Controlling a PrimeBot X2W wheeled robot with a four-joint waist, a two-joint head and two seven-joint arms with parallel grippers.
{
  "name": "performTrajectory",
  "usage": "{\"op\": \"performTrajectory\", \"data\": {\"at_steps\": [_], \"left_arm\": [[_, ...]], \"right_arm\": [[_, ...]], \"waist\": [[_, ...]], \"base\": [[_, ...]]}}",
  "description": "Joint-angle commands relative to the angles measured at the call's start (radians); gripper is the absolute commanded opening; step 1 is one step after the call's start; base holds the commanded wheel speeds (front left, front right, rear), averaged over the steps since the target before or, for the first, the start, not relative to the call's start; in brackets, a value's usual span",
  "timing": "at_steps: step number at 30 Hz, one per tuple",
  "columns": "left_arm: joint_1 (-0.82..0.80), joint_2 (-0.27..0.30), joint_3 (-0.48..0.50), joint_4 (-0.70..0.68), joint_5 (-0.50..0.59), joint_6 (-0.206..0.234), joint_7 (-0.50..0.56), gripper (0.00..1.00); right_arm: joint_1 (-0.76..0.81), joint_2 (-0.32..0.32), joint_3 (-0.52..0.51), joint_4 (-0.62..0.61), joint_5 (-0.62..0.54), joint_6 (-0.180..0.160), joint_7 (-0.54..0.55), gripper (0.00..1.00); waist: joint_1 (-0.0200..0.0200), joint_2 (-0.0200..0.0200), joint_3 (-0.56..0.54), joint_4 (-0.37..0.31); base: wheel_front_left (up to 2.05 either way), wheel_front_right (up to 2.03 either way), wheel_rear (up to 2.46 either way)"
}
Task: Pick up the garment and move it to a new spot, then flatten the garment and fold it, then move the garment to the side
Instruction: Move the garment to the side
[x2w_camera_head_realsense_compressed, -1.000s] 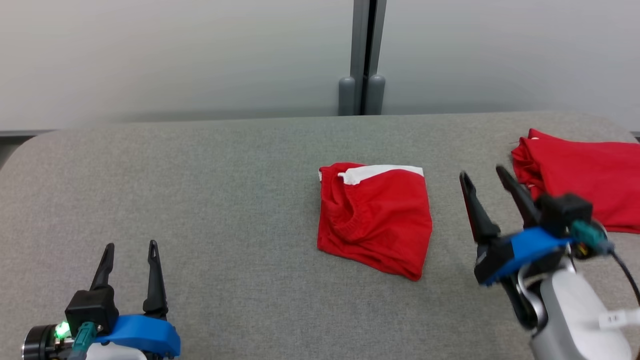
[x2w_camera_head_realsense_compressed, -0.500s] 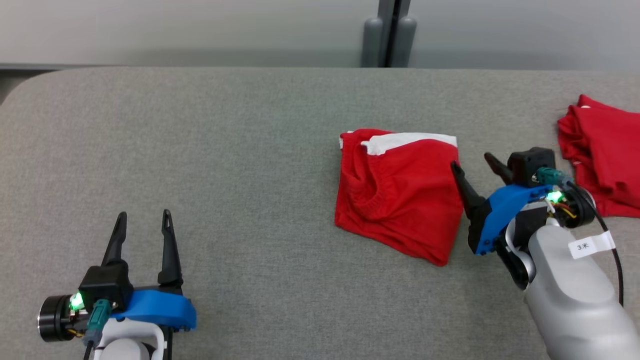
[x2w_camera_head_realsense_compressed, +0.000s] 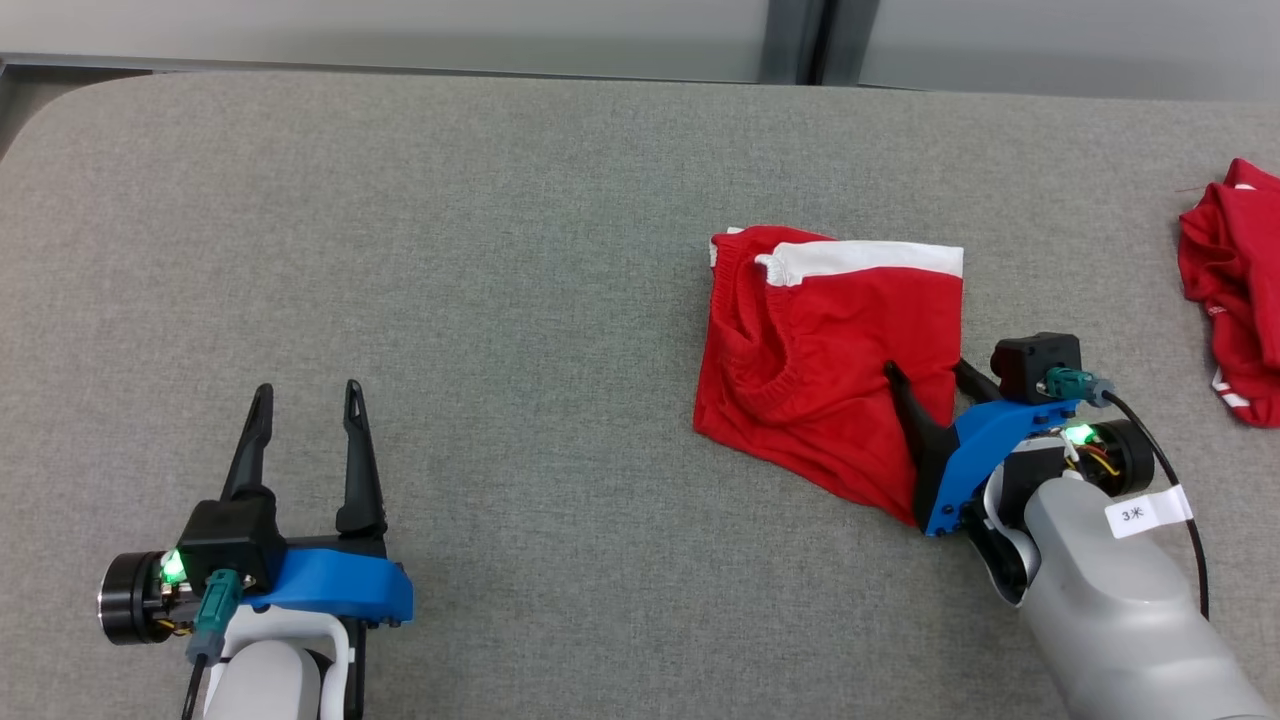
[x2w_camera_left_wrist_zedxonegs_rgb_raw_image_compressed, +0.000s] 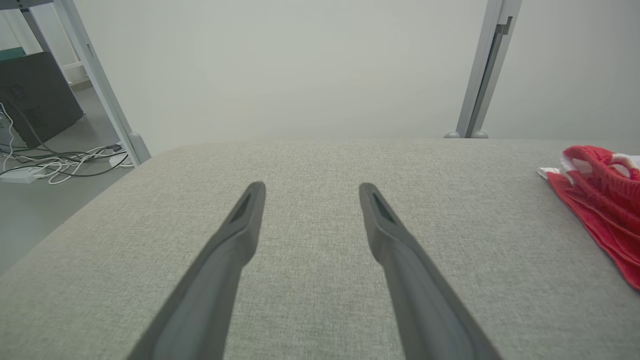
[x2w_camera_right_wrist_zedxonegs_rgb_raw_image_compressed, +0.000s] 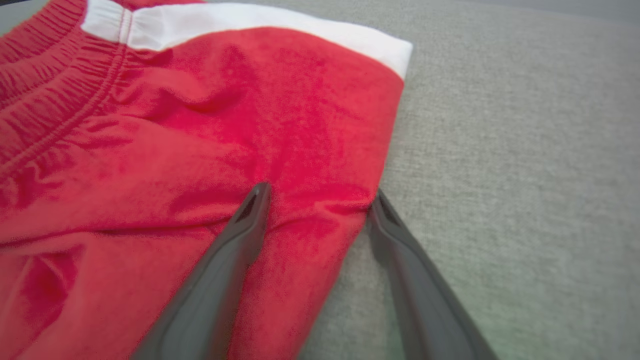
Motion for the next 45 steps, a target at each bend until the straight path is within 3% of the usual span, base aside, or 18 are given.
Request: {"op": "performTrajectory", "data": {"at_steps": [1,6,10,20,27,33,37,45], "left_arm": [[-0.019,-0.002,-0.001,0.003,-0.002,0.006,-0.007,1.0],[-0.022,-0.002,-0.003,0.012,-0.008,0.007,-0.016,1.0],[-0.033,0.007,-0.003,-0.005,-0.001,0.013,-0.021,1.0],[-0.066,0.046,-0.01,-0.094,0.036,0.032,-0.01,1.0],[-0.087,0.092,-0.013,-0.203,0.072,0.044,0.051,1.0],[-0.13,0.135,-0.02,-0.338,0.114,0.044,0.126,1.0],[-0.155,0.164,-0.023,-0.414,0.137,0.039,0.176,1.0],[-0.179,0.198,-0.021,-0.513,0.163,0.039,0.237,1.0]], "right_arm": [[0.013,0.014,0.02,0.023,0.017,0.003,0.006,0.0],[-0.014,-0.041,0.074,0.009,0.042,0.002,-0.042,0.0],[-0.079,-0.103,0.173,-0.041,0.017,0.002,-0.064,0.0],[-0.255,-0.345,0.442,-0.216,0.094,0.002,-0.023,0.0],[-0.36,-0.473,0.485,-0.27,0.196,0.002,-0.023,0.0],[-0.437,-0.568,0.508,-0.234,0.269,0.002,-0.046,0.0],[-0.487,-0.584,0.527,-0.188,0.302,0.002,-0.064,0.0],[-0.587,-0.531,0.571,-0.036,0.315,0.002,-0.074,0.0]], "waist": [[0.0,-0.0001,-0.001,-0.001],[0.0,-0.0001,-0.01,-0.017],[0.0,-0.0001,0.0,-0.053],[0.0,-0.0001,0.087,-0.208],[0.0,-0.0001,0.178,-0.317],[0.0,-0.0001,0.27,-0.392],[0.0,-0.0001,0.321,-0.42],[0.0,-0.0001,0.376,-0.434]], "base": [[0.0,0.0,0.0],[0.0,0.0,0.0],[0.0,0.0,0.0],[0.0,0.0,0.0],[0.0,0.0,0.0],[0.0,0.0,0.0],[0.0,0.0,0.0],[0.0,0.0,0.0]]}}
